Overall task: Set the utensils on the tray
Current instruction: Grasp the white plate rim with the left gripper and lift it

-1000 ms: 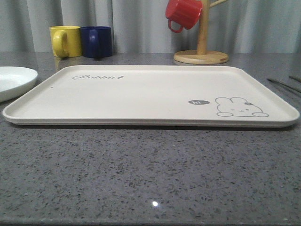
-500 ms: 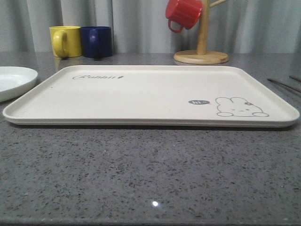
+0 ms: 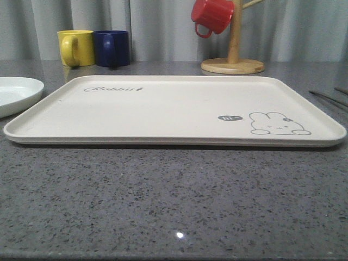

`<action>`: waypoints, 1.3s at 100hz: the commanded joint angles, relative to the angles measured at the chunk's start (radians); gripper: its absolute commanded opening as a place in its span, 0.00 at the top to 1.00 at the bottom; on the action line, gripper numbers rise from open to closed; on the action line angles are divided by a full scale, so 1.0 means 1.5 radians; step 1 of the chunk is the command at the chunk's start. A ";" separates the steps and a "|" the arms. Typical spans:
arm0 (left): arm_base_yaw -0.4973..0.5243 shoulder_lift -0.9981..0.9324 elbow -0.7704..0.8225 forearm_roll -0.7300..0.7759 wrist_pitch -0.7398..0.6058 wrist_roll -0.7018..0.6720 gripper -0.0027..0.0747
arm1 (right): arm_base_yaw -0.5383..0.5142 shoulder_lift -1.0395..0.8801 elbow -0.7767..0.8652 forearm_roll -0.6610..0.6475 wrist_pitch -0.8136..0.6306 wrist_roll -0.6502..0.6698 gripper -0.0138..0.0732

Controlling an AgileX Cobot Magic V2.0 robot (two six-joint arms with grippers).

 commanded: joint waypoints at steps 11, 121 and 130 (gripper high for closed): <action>0.002 -0.022 -0.019 -0.009 -0.010 0.003 0.99 | 0.002 -0.015 -0.012 0.000 -0.051 -0.006 0.92; -0.063 -0.154 -0.075 -0.381 0.059 0.216 0.99 | 0.002 -0.015 -0.012 0.000 -0.051 -0.006 0.92; -0.117 -0.153 -0.075 -0.374 0.026 0.204 0.99 | 0.002 -0.015 -0.012 0.000 -0.051 -0.006 0.92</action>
